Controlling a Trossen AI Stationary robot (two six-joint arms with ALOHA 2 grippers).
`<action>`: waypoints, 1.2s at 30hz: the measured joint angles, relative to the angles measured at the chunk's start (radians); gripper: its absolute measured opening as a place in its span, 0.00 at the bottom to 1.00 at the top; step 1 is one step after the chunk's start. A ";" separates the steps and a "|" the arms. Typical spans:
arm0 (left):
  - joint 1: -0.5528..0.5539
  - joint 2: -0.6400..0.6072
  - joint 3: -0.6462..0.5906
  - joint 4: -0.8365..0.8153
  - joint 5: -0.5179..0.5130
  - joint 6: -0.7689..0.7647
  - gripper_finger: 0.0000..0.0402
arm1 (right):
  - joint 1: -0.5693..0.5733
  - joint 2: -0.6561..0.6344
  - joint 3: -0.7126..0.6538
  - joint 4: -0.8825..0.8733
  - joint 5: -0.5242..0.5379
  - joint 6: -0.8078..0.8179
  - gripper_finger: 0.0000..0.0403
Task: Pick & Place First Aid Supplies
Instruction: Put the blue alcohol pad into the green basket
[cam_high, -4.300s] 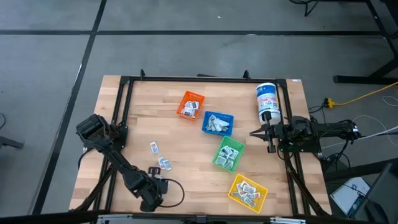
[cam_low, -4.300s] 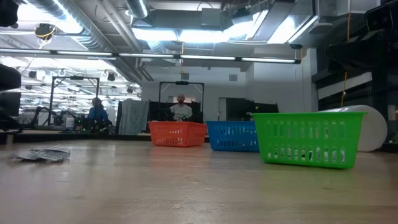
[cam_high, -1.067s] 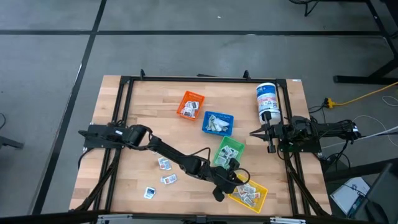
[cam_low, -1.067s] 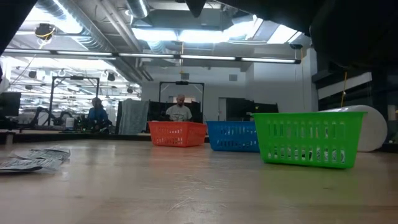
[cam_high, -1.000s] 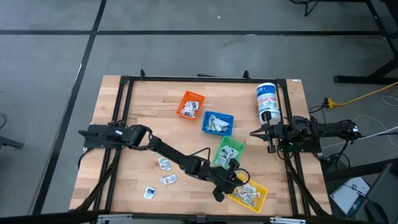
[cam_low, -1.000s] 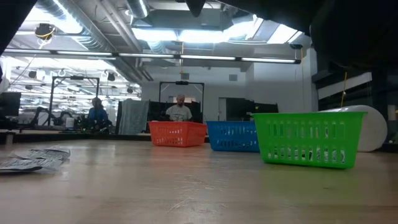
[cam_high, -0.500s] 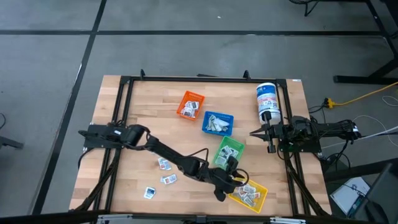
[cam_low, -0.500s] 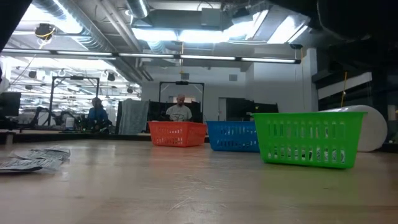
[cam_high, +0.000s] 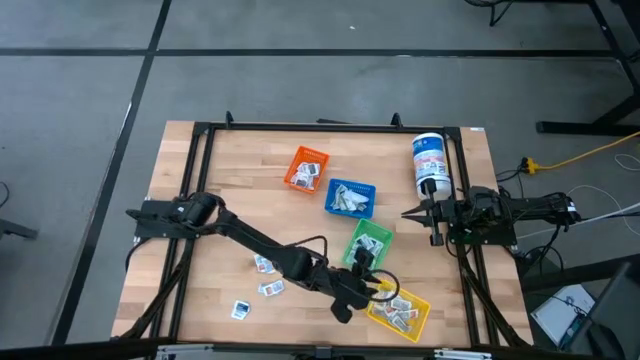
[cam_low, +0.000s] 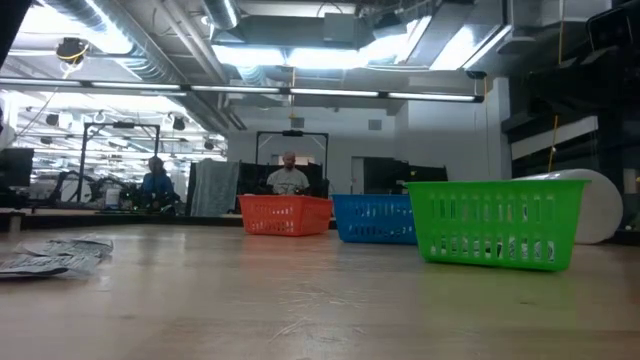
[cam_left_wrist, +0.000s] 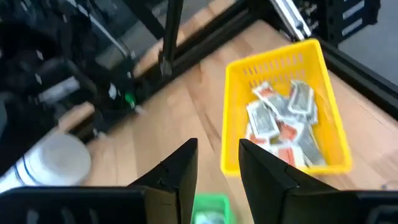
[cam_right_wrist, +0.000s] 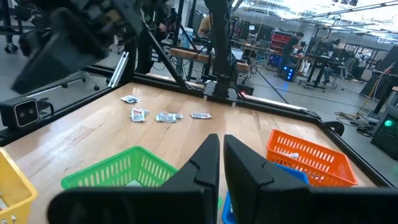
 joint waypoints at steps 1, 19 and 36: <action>-0.001 -0.010 0.000 -0.030 0.000 -0.021 0.28 | 0.000 0.000 0.000 0.000 0.000 0.000 0.06; -0.143 -0.142 0.000 -0.677 -0.202 -0.478 0.24 | 0.000 0.000 0.000 0.000 0.000 0.000 0.06; -0.261 -0.142 0.000 -1.163 0.196 -0.970 0.25 | 0.000 0.000 0.000 0.000 0.000 0.000 0.06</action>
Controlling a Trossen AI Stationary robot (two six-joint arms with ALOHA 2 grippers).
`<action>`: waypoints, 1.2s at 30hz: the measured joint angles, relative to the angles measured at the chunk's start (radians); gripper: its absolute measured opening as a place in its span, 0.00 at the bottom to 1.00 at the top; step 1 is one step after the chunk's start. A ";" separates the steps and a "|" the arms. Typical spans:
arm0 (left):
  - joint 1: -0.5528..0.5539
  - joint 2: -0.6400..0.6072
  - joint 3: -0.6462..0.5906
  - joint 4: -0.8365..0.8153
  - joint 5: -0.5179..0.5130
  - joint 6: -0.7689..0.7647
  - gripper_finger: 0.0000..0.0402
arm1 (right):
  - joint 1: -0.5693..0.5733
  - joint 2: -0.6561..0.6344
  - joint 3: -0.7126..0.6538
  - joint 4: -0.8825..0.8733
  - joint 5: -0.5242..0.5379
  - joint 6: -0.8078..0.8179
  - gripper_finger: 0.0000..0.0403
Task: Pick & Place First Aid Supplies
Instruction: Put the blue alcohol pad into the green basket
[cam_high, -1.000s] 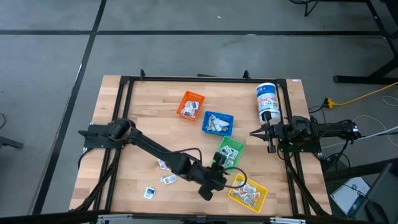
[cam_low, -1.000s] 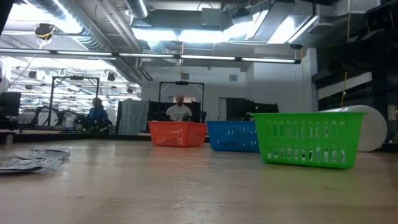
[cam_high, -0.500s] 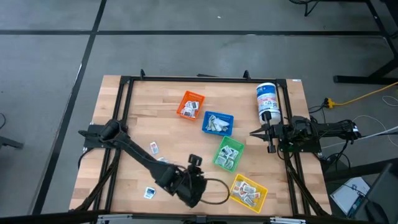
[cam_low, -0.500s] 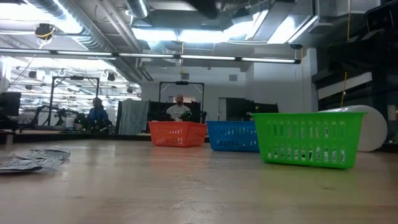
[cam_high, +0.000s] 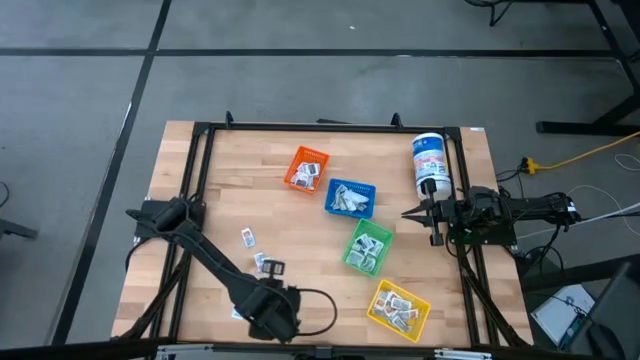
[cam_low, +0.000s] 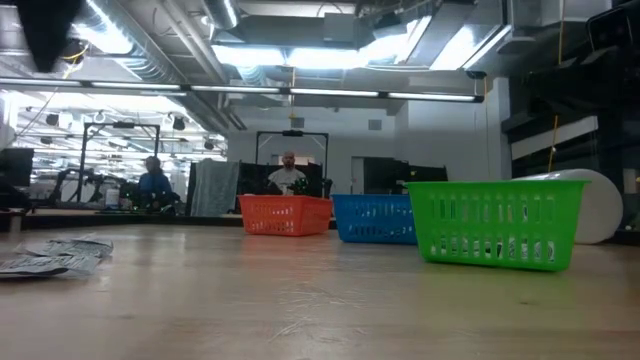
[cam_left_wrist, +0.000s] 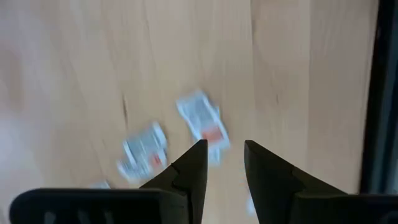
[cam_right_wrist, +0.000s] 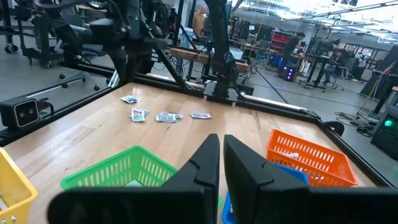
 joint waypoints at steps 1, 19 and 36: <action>-0.006 0.000 0.000 -0.024 0.023 -0.025 0.25 | 0.000 0.000 0.000 0.000 0.000 0.000 0.06; -0.106 0.001 -0.152 0.077 0.255 -0.193 0.23 | 0.000 0.000 0.000 0.000 0.000 0.000 0.06; -0.115 0.002 -0.304 0.227 0.194 -0.185 0.23 | 0.000 0.000 0.000 0.000 0.000 0.000 0.06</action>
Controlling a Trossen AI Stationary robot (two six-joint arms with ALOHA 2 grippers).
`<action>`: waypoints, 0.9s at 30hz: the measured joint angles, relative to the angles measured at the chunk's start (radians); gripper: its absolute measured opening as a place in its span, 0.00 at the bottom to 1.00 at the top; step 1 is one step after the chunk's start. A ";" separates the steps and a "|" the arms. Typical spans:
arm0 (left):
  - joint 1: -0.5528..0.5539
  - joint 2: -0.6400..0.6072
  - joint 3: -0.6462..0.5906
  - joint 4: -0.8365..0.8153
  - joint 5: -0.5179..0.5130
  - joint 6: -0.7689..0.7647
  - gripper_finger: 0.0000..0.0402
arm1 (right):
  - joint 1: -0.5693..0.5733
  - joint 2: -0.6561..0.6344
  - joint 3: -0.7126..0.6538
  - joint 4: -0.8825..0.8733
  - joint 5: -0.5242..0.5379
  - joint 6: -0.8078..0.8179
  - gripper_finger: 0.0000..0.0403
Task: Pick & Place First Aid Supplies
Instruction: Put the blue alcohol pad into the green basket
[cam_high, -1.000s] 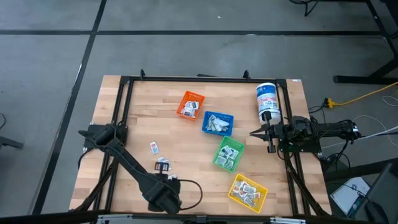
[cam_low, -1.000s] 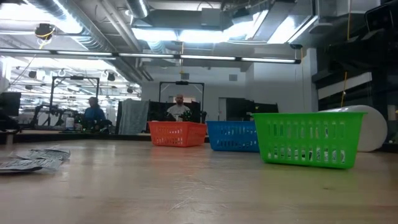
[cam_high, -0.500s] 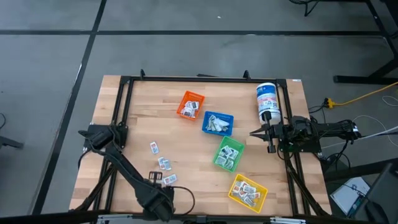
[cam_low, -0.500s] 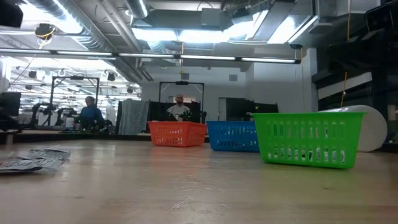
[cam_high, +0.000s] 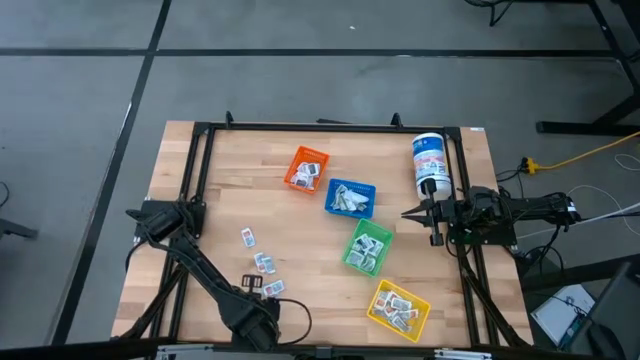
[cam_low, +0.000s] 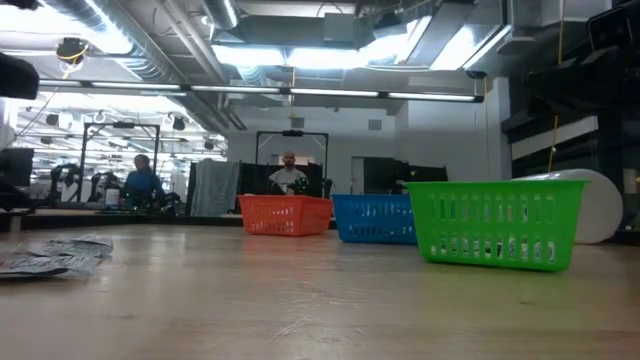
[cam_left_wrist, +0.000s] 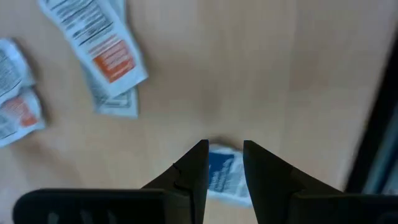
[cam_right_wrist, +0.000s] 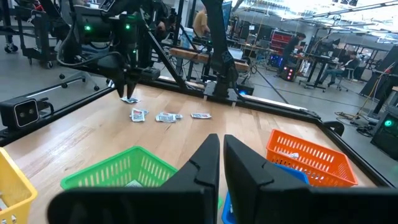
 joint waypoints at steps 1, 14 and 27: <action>0.000 0.000 -0.005 -0.008 -0.002 0.001 0.23 | 0.000 0.000 0.000 0.000 0.000 0.000 0.06; 0.000 -0.005 -0.095 0.062 0.052 0.001 0.23 | 0.000 0.000 0.000 0.000 0.000 0.000 0.06; 0.027 -0.014 -0.176 0.179 0.078 -0.051 0.08 | 0.000 0.000 0.000 0.000 0.000 0.000 0.06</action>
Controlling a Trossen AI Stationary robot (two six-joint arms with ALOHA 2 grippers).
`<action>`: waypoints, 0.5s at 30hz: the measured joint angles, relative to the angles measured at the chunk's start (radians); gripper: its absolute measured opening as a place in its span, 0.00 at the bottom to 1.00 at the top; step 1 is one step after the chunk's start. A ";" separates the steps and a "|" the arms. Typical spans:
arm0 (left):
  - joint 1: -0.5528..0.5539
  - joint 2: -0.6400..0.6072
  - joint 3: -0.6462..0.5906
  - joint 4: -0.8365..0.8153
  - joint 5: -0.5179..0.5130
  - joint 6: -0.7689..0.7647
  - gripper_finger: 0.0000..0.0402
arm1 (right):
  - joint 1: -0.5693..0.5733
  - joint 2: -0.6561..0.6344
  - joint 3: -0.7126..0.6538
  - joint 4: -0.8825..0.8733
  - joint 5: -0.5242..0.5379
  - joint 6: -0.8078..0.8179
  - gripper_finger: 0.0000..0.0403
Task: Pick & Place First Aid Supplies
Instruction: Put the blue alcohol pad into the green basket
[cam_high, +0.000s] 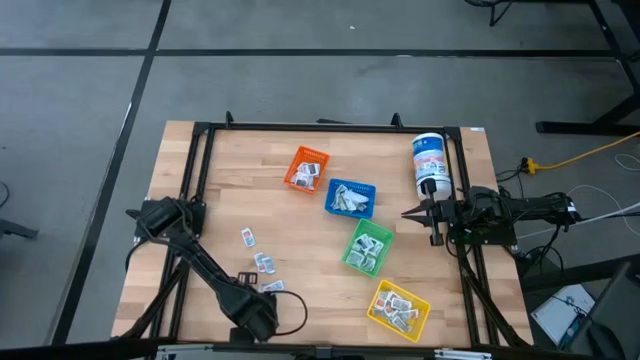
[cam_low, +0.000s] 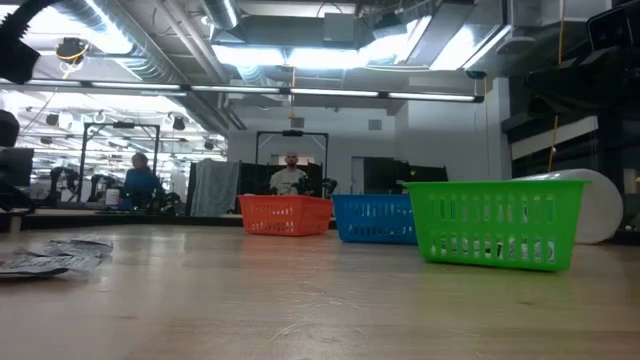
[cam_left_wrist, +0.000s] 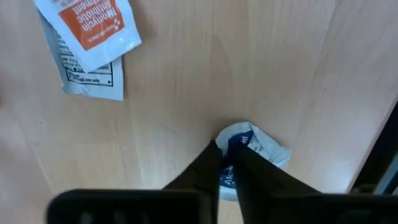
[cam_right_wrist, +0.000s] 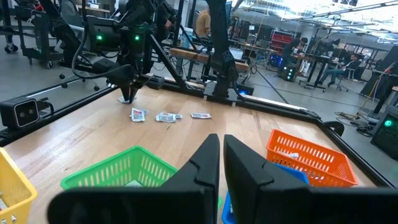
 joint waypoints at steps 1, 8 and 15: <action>0.004 0.000 0.000 0.002 0.004 0.006 0.06 | 0.000 0.000 0.000 0.000 0.000 0.000 0.06; 0.032 -0.016 0.026 0.004 -0.002 0.075 0.01 | 0.000 0.000 0.000 0.000 0.000 0.000 0.06; 0.089 -0.114 0.040 0.098 -0.184 0.119 0.01 | 0.000 0.000 0.000 0.000 0.000 0.000 0.06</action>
